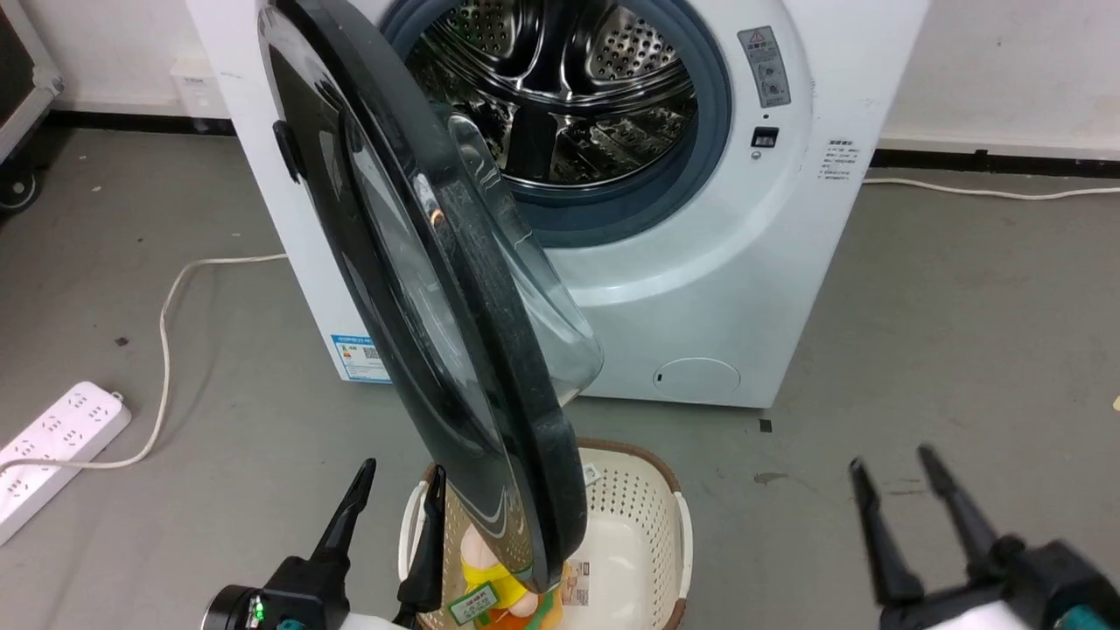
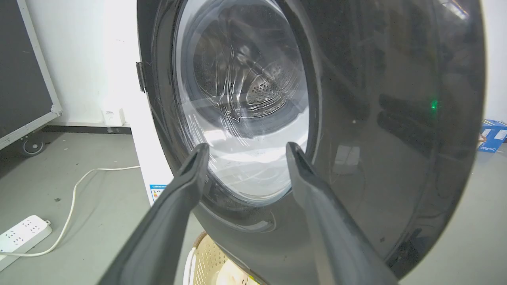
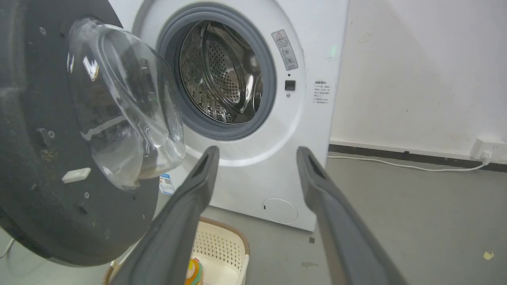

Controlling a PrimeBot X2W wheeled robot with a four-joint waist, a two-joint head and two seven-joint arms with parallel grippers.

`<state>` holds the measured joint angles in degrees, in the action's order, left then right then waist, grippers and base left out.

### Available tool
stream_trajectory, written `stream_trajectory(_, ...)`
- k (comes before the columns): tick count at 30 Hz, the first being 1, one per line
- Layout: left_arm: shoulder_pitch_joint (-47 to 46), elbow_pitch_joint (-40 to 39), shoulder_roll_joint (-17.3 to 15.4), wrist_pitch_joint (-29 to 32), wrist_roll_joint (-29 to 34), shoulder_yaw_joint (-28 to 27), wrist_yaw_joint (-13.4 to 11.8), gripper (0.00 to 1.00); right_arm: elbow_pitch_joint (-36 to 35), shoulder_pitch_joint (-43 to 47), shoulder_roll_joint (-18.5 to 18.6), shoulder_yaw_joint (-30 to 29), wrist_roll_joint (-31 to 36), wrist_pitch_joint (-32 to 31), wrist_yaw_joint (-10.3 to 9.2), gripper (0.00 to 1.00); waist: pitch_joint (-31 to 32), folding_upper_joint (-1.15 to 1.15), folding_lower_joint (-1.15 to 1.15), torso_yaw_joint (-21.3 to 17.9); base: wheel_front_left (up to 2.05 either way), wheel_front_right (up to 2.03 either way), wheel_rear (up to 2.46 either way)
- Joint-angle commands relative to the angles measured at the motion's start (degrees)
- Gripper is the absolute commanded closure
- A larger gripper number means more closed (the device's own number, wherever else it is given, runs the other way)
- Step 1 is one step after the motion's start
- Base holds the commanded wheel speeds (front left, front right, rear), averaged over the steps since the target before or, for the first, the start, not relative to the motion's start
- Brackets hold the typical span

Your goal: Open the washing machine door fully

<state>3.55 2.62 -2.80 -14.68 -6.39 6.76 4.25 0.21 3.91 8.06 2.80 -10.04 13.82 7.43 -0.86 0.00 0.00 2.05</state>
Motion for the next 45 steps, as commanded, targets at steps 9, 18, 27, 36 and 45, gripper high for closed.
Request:
stream_trajectory(9, 1.82, -0.62, -0.08, -0.32, 0.52, 1.08, -0.83, 0.00, 0.41, 4.12, -4.31, -0.98, 3.53, 1.13, 0.06, 0.00, 1.15, 0.00, 0.00, -0.53, 0.00, 0.00, 0.00)
stream_trajectory(18, 0.68, -3.58, -0.08, -0.32, -0.60, 1.82, -1.08, 1.00, 0.24, 3.71, -5.00, -2.00, 3.43, 1.17, 0.06, 0.00, 1.55, 0.00, 0.00, -0.46, 0.00, 0.00, 0.00)
stream_trajectory(27, -6.39, -17.16, -0.08, -0.32, -3.81, -0.47, -6.24, 1.00, 0.90, 3.20, -5.14, -1.79, 2.50, 1.18, 0.06, 0.00, 1.85, 0.00, 0.00, -0.66, 0.00, 0.00, 0.00)
stream_trajectory(36, -11.56, -21.65, -0.09, 0.31, -2.91, 6.14, -5.08, 1.00, 1.67, 2.64, -5.17, -0.90, 1.83, 1.18, 0.06, 0.00, 2.02, 0.00, 0.00, -1.53, 0.00, 0.00, 0.00)
stream_trajectory(45, -10.32, -15.34, -0.09, 6.09, -5.39, 18.79, -4.07, 1.00, 2.33, 2.57, -5.17, 0.04, 0.87, 1.18, 0.06, 0.00, 1.24, 0.00, 0.00, -1.80, 0.00, 0.00, 0.00)
